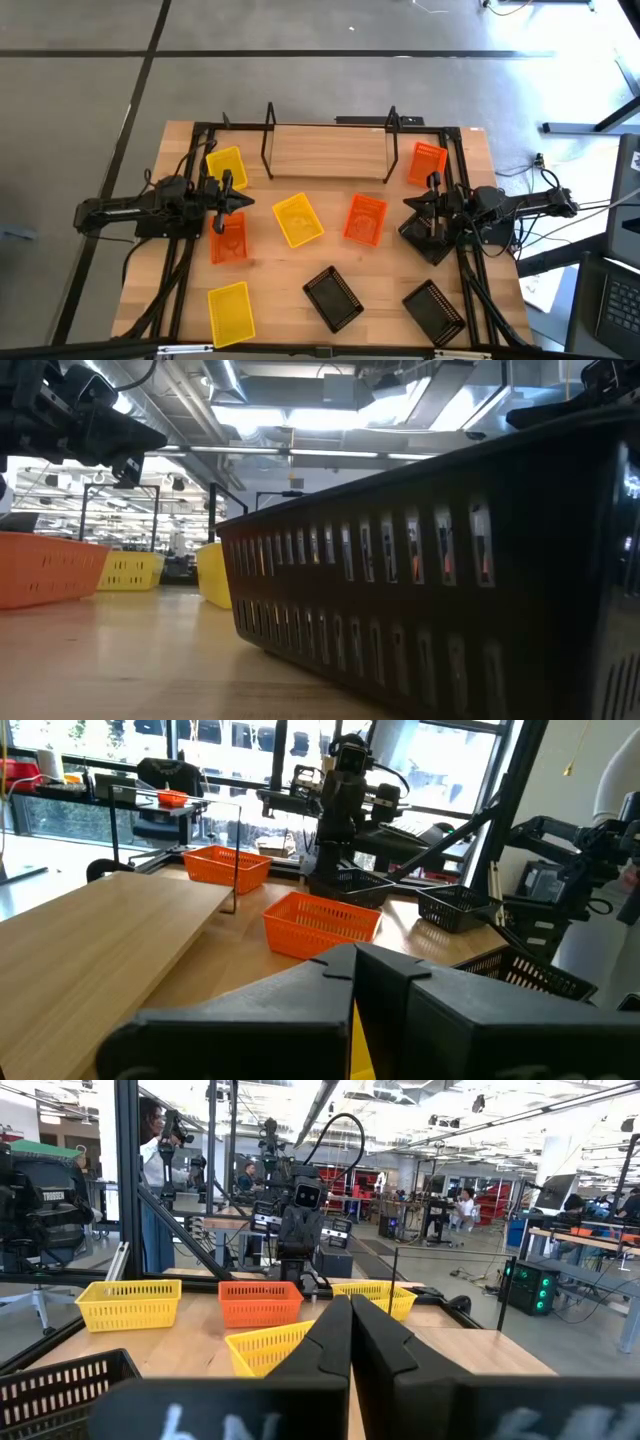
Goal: Stack baskets on shelf by color
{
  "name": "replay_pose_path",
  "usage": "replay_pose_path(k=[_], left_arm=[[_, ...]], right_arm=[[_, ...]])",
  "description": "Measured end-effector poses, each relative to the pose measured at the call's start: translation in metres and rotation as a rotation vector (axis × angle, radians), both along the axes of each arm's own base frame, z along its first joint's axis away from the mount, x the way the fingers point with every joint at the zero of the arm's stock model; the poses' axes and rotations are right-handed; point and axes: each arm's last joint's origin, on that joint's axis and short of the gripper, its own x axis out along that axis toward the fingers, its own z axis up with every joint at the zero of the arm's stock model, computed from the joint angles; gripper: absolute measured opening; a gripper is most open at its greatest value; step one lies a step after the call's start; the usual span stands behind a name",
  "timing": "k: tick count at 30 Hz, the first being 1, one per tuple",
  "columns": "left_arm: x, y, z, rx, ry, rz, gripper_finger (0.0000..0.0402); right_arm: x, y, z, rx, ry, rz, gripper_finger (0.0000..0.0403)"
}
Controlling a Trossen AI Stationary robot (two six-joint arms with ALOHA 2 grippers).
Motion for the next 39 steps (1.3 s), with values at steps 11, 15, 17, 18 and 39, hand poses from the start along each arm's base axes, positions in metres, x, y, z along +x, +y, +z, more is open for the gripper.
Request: replay_pose_path(k=[11,15,17,18,39], left_arm=[[0.0,0.0,0.0,0.0,0.0,-0.001,0.0],[0.0,0.0,0.0,0.0,0.0,0.0,0.0],[0.0,0.0,0.0,0.0,0.0,-0.001,0.0],[0.0,0.0,0.0,0.0,0.0,-0.001,0.0],[0.0,0.0,0.0,0.0,-0.001,0.0,0.0]], right_arm=[[0.0,0.0,0.0,0.067,-0.004,0.013,0.0],[0.0,0.0,0.0,0.158,-0.009,0.029,0.0],[0.0,0.0,0.0,0.183,-0.01,0.034,0.0],[0.0,0.0,0.0,0.198,-0.011,0.037,0.0],[-0.004,-0.006,0.014,0.257,-0.147,-0.129,0.0]])
